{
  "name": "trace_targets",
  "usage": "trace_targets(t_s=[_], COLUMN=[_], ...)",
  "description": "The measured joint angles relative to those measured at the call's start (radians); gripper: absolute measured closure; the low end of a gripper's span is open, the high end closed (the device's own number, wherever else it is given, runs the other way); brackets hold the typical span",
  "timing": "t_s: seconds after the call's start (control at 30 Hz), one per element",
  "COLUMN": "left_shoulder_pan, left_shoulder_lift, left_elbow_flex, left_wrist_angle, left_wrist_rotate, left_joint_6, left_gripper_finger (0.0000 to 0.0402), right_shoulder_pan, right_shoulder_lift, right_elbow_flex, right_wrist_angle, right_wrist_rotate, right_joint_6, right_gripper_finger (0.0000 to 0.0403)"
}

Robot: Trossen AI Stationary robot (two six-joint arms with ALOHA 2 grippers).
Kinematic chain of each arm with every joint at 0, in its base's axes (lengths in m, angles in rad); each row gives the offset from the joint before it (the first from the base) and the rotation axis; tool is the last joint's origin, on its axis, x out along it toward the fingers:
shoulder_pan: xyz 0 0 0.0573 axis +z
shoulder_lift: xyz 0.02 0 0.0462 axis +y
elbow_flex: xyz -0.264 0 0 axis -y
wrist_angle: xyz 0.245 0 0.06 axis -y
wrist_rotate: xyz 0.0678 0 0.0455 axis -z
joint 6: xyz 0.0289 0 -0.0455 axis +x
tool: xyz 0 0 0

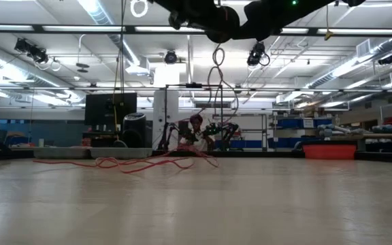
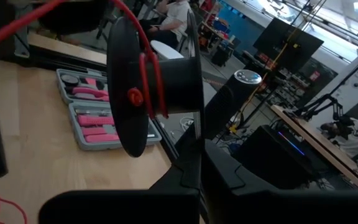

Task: Coil cords
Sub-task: Coil the red wire on the black spool

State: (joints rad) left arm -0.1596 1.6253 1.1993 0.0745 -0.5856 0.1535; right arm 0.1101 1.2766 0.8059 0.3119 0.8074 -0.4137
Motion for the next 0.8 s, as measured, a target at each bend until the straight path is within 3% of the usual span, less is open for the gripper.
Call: trace_targets(t_s=[0.4,0.8], left_shoulder_pan=[0.043,0.039], left_shoulder_lift=[0.000,0.000], left_elbow_flex=[0.016,0.017], left_wrist_angle=[-0.003,-0.025], left_wrist_rotate=[0.141,0.146], left_joint_6=[-0.026,-0.032], left_gripper_finger=[0.0401,0.0401], right_shoulder_pan=[0.005,-0.015], right_shoulder_lift=[0.000,0.048], right_elbow_flex=[0.000,0.001], right_wrist_angle=[-0.023,-0.068], right_wrist_rotate=[0.000,-0.051], right_joint_6=[-0.002,-0.049], right_gripper_finger=[0.0403,0.0403])
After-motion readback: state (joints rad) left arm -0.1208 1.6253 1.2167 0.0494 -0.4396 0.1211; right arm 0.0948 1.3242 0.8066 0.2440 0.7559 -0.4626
